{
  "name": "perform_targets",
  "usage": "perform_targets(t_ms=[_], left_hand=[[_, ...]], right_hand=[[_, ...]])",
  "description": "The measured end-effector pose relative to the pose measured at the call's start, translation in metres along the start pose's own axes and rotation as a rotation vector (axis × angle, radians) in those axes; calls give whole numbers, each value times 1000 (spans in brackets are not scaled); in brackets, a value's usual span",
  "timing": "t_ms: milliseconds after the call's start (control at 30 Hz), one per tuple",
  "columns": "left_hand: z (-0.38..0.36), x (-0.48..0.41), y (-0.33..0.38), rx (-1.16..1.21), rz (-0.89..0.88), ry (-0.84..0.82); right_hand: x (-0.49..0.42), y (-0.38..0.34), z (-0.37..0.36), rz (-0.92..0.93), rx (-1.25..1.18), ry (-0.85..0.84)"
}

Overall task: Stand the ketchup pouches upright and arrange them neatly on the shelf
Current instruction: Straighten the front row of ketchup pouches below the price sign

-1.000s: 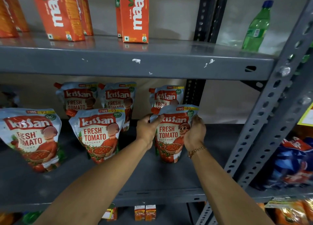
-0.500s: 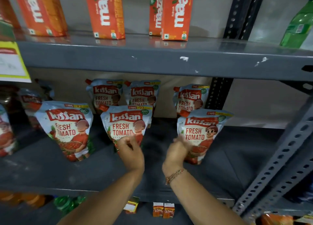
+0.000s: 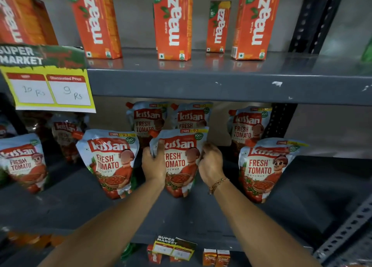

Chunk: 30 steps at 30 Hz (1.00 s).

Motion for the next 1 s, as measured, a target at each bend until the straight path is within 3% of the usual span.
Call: perform_targets(t_ms=[67,200,333,567,667,733,800,867,933,1000], left_hand=[[-5,0,-3,5,29,-36],[-20,11,-5,36,33,-94],[-33,23,-9,31,60,-126],[-36,29,-11,10,26,-128],[-33,29,-9,-28,28,-148],[-29,30,-9,-61,13,-182],[-20,33,-11,-95,-32,-174],[-1,34,-11,-100,-77,-41],[30,31,-12,-43,-89,215],[66,20,-20,-6,50,461]], right_hand=[[-4,-6,5,42,52,-19],[-6,-17,20,161,416,29],[-9,-26,32,207,519,48],[-2,-30,36,194,490,86],[2,-25,32,133,211,94],[2,-18,36,116,119,168],[12,-3,46,141,225,314],[29,18,57,194,470,504],[52,37,55,199,637,635],[71,58,28,265,549,506]])
Point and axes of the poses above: each hand's wrist, its own x-axis away from the middle knuckle, its own z-axis out of the back of the hand, y = z × x, the point moved 4 cm from there along -x, towards the middle knuckle, and after that the axes turned 12 degrees about z, right-handed, at the moved point
